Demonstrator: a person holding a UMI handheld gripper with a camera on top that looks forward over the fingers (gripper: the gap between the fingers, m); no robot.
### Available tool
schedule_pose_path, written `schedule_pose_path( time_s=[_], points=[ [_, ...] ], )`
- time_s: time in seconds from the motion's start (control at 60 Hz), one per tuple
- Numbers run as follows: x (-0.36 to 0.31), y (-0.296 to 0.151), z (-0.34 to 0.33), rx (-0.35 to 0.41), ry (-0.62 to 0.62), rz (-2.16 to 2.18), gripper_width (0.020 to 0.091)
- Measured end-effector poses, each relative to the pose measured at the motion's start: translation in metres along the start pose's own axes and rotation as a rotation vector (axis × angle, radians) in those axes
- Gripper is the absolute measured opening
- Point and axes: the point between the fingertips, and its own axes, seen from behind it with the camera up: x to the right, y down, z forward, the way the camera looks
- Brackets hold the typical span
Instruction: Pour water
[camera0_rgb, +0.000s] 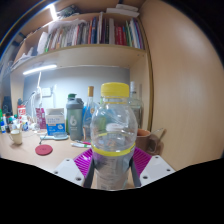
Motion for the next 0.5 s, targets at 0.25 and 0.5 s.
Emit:
schedule_pose_path(
  time_s=[0.25, 0.5],
  points=[
    [-0.019, -0.006, -0.007, 0.049, -0.024, -0.098, 0.0482],
    [-0.101, -0.083, -0.007, 0.100, -0.076, -0.332, 0.0479]
  ],
)
